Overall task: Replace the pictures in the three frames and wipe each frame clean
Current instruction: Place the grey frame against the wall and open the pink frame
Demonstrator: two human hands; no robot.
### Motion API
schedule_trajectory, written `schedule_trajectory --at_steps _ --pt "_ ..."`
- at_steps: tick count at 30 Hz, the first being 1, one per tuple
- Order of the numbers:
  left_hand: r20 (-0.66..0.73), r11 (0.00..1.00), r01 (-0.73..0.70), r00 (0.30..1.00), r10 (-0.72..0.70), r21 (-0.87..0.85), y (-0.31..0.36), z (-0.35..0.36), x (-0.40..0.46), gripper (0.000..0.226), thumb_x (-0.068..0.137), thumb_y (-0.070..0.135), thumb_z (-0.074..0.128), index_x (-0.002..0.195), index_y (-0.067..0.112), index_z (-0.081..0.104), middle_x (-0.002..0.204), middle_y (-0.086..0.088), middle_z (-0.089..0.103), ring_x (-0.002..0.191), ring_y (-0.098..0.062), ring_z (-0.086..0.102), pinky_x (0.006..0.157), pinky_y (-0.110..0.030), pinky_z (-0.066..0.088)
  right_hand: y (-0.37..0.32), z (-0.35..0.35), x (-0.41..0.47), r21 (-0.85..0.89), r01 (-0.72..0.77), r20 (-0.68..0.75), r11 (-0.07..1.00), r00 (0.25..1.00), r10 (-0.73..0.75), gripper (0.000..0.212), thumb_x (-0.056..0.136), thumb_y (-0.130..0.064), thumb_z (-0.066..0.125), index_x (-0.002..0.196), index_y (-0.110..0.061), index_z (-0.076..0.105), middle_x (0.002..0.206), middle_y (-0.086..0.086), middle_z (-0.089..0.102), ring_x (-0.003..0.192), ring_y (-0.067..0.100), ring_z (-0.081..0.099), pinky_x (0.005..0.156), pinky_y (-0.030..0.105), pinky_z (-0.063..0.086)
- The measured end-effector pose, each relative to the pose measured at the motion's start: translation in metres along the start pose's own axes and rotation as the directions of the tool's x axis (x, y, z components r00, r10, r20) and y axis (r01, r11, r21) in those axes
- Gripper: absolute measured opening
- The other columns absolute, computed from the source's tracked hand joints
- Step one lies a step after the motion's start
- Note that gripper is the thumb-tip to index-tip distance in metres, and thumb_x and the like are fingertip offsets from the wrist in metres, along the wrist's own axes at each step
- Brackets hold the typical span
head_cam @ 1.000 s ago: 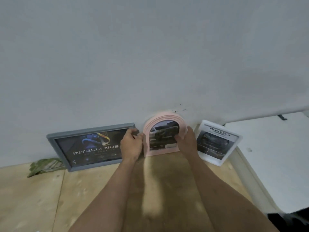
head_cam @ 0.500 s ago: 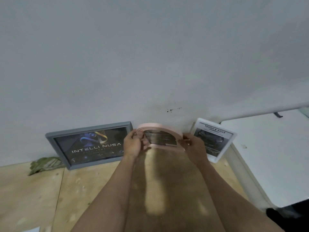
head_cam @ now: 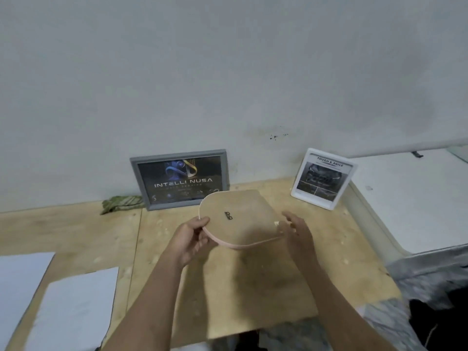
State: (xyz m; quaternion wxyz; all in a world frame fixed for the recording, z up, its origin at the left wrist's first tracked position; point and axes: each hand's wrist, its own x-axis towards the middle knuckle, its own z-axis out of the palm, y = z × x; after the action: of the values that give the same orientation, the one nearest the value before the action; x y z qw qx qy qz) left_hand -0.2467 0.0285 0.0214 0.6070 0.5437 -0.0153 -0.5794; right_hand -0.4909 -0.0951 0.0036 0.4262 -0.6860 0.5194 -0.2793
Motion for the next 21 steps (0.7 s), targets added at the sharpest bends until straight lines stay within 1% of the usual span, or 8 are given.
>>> schedule_trajectory --at_steps 1,3,5,8,12,17,19,21 --pt "0.027 0.999 0.012 1.0 -0.011 -0.049 -0.007 -0.015 -0.01 0.003 0.089 0.008 0.061 0.086 0.01 0.06 0.058 0.001 0.049 0.042 -0.005 0.043 0.041 -0.015 0.044 0.001 0.001 -0.004 0.028 -0.174 0.051 0.984 0.984 0.173 0.041 0.092 -0.041 0.049 0.122 -0.016 0.061 0.119 -0.003 0.056 0.11 0.019 0.055 0.093 0.034 0.044" --pt "0.038 0.989 0.045 0.998 -0.041 -0.143 -0.022 -0.043 -0.026 0.011 0.084 0.011 0.069 0.092 0.009 0.062 0.061 0.0 0.054 0.044 -0.007 0.049 0.046 -0.017 0.05 0.016 0.011 -0.012 0.005 -0.401 0.207 0.916 0.897 0.391 0.026 0.098 -0.033 0.044 0.1 -0.016 0.063 0.11 0.01 0.062 0.094 0.025 0.058 0.078 0.036 0.046" --pt "0.02 0.977 0.096 0.995 -0.094 -0.188 -0.035 -0.065 -0.039 0.031 0.075 0.014 0.08 0.102 0.007 0.065 0.071 -0.004 0.062 0.051 -0.011 0.057 0.053 -0.021 0.054 0.028 0.024 -0.024 -0.001 -0.493 0.223 0.87 0.848 0.481 0.032 0.098 -0.037 0.043 0.092 -0.015 0.064 0.103 0.014 0.065 0.085 0.026 0.06 0.074 0.038 0.049" --pt "0.027 0.952 0.16 0.987 -0.159 -0.26 -0.055 -0.081 -0.056 0.026 0.087 0.015 0.067 0.108 0.001 0.068 0.077 -0.011 0.072 0.058 -0.018 0.068 0.054 -0.026 0.059 0.041 0.041 -0.045 0.099 -0.614 0.237 0.783 0.779 0.58 0.036 0.099 -0.039 0.042 0.102 -0.012 0.066 0.099 0.013 0.066 0.087 0.026 0.062 0.078 0.037 0.05" --pt "0.077 0.896 0.132 0.991 -0.11 -0.425 -0.069 -0.083 -0.074 0.03 0.088 0.023 0.059 0.097 -0.001 0.077 0.085 -0.016 0.077 0.071 -0.026 0.075 0.062 -0.035 0.063 0.042 0.059 -0.064 0.131 -0.653 0.241 0.746 0.751 0.615 0.038 0.1 -0.039 0.041 0.105 -0.01 0.065 0.101 0.014 0.066 0.086 0.027 0.064 0.076 0.039 0.054" --pt "0.086 0.812 0.105 0.994 -0.068 -0.574 -0.077 -0.089 -0.078 0.036 0.091 0.027 0.054 0.102 0.0 0.077 0.092 -0.013 0.078 0.084 -0.029 0.076 0.071 -0.043 0.063 0.031 0.068 -0.077 0.185 -0.656 0.237 0.732 0.753 0.614 0.039 0.101 -0.041 0.039 0.093 -0.013 0.065 0.081 0.011 0.066 0.07 0.023 0.061 0.064 0.032 0.049" --pt "-0.007 0.86 0.062 0.997 -0.076 -0.506 -0.075 -0.094 -0.074 0.034 0.087 0.021 0.064 0.113 0.0 0.072 0.082 -0.009 0.074 0.07 -0.024 0.072 0.06 -0.033 0.061 0.03 0.069 -0.08 0.19 -0.647 0.206 0.739 0.762 0.614 0.038 0.101 -0.042 0.039 0.091 -0.015 0.064 0.081 0.01 0.065 0.071 0.023 0.061 0.066 0.033 0.048" --pt "-0.19 0.961 -0.042 0.982 -0.011 -0.273 -0.074 -0.1 -0.067 0.035 0.088 0.014 0.068 0.122 0.006 0.063 0.071 -0.005 0.063 0.056 -0.017 0.056 0.048 -0.027 0.05 0.032 0.069 -0.082 0.183 -0.646 0.172 0.741 0.763 0.623 0.04 0.1 -0.043 0.039 0.088 -0.014 0.064 0.08 0.011 0.064 0.072 0.025 0.061 0.07 0.037 0.051"
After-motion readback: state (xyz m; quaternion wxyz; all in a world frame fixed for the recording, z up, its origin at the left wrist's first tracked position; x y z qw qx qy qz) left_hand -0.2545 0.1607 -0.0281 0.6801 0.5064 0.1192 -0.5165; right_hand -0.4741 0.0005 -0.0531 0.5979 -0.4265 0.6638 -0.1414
